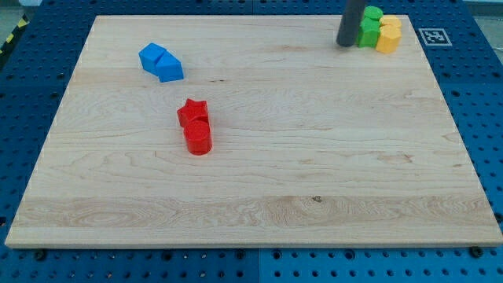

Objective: Move the blue cube along with blue triangle to the top right

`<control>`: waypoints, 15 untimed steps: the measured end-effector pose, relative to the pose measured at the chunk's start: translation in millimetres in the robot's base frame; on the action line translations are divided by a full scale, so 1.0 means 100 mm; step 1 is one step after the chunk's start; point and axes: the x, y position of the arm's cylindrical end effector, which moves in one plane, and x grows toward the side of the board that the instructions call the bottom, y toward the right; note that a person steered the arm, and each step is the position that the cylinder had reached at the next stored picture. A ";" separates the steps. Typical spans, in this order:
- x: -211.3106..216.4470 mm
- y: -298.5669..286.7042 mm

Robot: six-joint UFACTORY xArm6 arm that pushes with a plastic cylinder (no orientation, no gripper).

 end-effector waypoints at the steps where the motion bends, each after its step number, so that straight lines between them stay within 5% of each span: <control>1: 0.00 -0.55; 6: -0.24 -3.58; 15: 0.78 -2.97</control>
